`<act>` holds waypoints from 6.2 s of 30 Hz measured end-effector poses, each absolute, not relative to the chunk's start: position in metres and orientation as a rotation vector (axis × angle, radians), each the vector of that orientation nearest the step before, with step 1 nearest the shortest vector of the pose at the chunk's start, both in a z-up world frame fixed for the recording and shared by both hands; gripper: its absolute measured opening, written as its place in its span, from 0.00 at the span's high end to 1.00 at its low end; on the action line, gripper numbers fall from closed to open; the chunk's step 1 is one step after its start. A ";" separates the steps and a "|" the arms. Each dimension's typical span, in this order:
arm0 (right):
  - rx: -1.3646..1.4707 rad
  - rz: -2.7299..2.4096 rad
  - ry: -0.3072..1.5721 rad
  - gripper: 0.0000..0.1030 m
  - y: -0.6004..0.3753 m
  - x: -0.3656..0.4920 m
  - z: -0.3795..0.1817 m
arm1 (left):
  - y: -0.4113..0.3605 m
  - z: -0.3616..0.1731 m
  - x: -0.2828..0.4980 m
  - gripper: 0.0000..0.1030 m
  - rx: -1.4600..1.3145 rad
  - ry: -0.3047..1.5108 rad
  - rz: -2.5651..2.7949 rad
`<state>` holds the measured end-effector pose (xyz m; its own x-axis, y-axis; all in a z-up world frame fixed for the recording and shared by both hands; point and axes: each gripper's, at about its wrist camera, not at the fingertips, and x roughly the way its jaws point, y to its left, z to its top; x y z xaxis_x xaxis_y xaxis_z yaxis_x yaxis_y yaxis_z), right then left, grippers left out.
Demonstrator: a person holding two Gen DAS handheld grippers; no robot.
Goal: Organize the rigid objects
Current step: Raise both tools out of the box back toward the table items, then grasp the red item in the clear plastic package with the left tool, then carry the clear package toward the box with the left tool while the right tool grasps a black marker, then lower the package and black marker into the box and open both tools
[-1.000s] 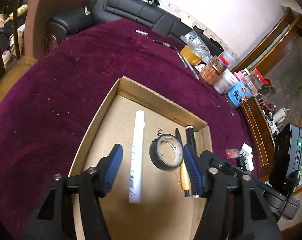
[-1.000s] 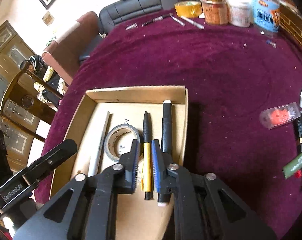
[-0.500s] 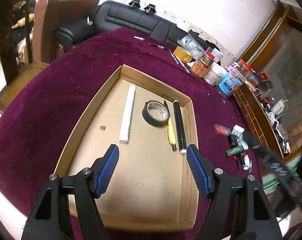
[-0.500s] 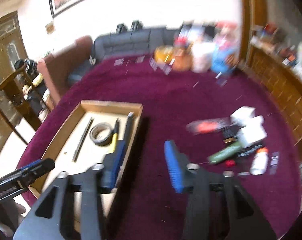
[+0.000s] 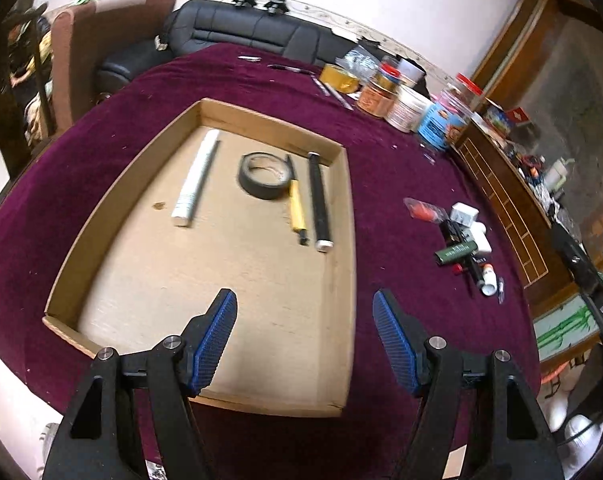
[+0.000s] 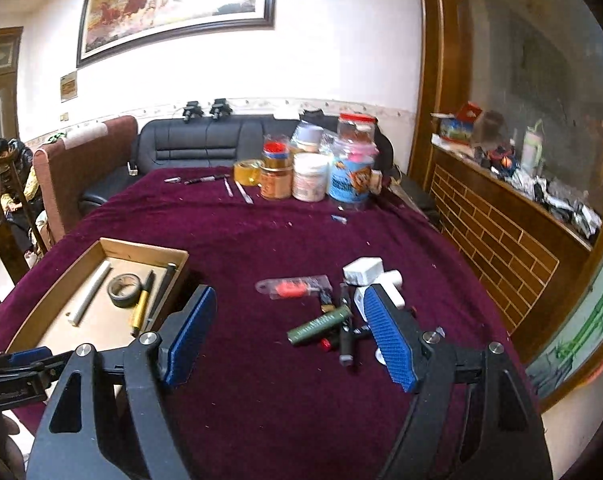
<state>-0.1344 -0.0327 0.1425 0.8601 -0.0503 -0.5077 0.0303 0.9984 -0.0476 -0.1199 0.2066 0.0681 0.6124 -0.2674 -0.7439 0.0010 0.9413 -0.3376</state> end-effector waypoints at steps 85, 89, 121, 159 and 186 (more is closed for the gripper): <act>0.527 -0.236 0.758 0.26 -0.315 -0.060 0.030 | 0.045 0.094 -0.028 0.78 0.052 0.781 -0.526; 0.552 -0.159 0.795 0.26 -0.299 -0.066 0.040 | 0.084 0.103 -0.049 0.78 -0.033 0.762 -0.501; 0.509 0.147 1.040 0.96 -0.161 0.010 0.023 | 0.200 0.072 -0.097 0.77 -0.312 0.749 -0.389; 0.441 0.340 0.943 0.88 -0.065 -0.024 0.090 | 0.277 0.063 -0.077 0.77 -0.307 0.778 -0.206; 0.306 0.599 1.227 0.87 0.167 0.053 0.015 | 0.321 0.021 0.014 0.77 -0.383 0.961 -0.099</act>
<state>0.0534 0.1671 0.0148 0.2108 0.5805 -0.7865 -0.2630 0.8086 0.5263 0.0145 0.3209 0.0211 0.5742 -0.2501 -0.7796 -0.0855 0.9287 -0.3609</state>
